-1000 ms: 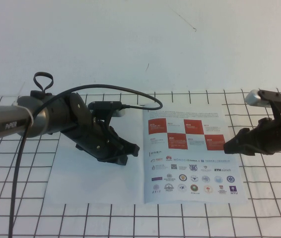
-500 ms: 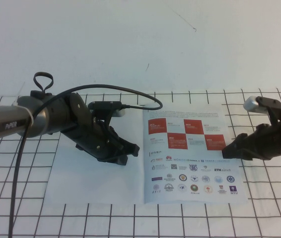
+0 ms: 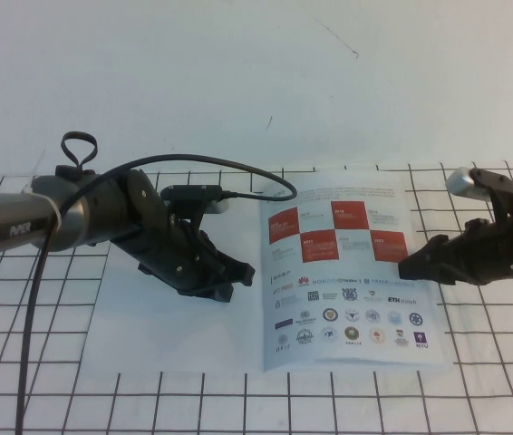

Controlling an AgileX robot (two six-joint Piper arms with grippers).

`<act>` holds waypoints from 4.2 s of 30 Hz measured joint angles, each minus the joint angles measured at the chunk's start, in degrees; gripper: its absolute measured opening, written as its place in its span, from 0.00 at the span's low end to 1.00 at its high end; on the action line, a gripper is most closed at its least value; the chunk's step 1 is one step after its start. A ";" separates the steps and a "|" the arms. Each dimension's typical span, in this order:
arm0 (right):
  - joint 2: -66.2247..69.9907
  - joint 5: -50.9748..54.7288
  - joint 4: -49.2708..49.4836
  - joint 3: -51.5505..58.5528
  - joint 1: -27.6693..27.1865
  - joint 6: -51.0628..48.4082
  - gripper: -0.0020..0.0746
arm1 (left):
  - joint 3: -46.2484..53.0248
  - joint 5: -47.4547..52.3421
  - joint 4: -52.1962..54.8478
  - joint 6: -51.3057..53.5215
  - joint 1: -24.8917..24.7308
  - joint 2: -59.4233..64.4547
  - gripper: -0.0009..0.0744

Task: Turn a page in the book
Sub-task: Open the closed book

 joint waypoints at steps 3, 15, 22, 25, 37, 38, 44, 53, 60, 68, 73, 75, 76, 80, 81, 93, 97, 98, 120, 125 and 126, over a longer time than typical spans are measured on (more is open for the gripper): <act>0.00 1.67 1.55 0.00 0.00 -1.52 0.52 | 0.00 0.00 0.00 0.00 0.00 0.00 0.01; 0.00 16.77 14.91 0.00 0.00 -12.19 0.52 | 0.00 0.00 0.00 0.00 0.00 0.00 0.01; 0.00 26.65 18.95 0.00 0.00 -16.51 0.52 | 0.00 0.00 0.00 0.00 0.00 0.00 0.01; 0.00 28.61 20.84 -0.09 0.00 -18.02 0.52 | 0.00 0.00 0.00 0.00 0.00 0.00 0.01; 0.00 28.93 21.52 -0.09 1.02 -19.01 0.52 | 0.00 0.00 -0.22 0.00 0.00 0.00 0.01; 0.00 28.93 21.52 -0.09 1.36 -19.01 0.52 | 0.00 0.00 -0.22 0.00 0.00 0.00 0.01; 0.00 29.06 21.52 -2.38 3.38 -19.09 0.52 | 0.00 -0.10 -0.22 0.00 0.00 0.00 0.01; 0.00 29.57 21.28 -7.31 3.72 -17.90 0.52 | 0.51 -1.61 1.86 0.00 -0.12 -5.30 0.01; 0.00 29.69 19.55 -7.46 3.84 -17.00 0.52 | 0.63 -1.61 4.58 0.00 -0.12 -15.72 0.01; 0.00 29.69 19.07 -7.55 5.01 -16.47 0.52 | 0.63 1.21 -0.55 4.51 -1.29 -27.38 0.01; 0.00 29.69 19.07 -8.03 7.11 -16.47 0.52 | 0.63 7.57 -9.83 16.10 -6.67 -30.95 0.01; 0.00 29.69 19.07 -8.03 7.41 -16.47 0.52 | 0.63 9.32 -10.39 18.16 -11.20 -31.31 0.01; 0.00 29.69 19.07 -8.03 7.51 -16.47 0.52 | 0.63 9.44 -9.73 18.41 -13.32 -31.31 0.01; 0.00 29.69 19.07 -8.03 7.51 -16.47 0.52 | 0.63 6.52 1.09 14.24 -23.98 -29.43 0.01; 0.00 29.69 19.07 -8.03 7.51 -16.47 0.52 | 0.63 5.90 5.64 11.06 -26.16 -28.36 0.01; 0.00 27.79 19.07 -8.03 7.30 -16.98 0.52 | 0.97 0.82 51.99 -30.14 -26.52 -17.00 0.01; 0.00 26.99 18.97 -8.03 6.06 -19.08 0.52 | 0.97 1.94 54.52 -33.99 -22.69 -15.90 0.01; 0.00 26.88 18.97 -8.03 5.52 -19.41 0.52 | 0.97 2.17 54.68 -34.42 -21.64 -15.87 0.01; -38.58 7.26 -20.53 -8.03 -1.44 -3.63 0.03 | 6.31 -5.22 49.03 -35.82 -8.87 -9.71 0.01; -50.20 5.63 -46.65 -8.03 -1.44 18.99 0.03 | 8.48 -7.96 44.57 -33.69 -8.34 -10.73 0.01; -52.25 5.99 -52.11 -8.03 -1.44 23.46 0.03 | 8.84 -8.54 43.20 -32.60 -8.25 -11.52 0.01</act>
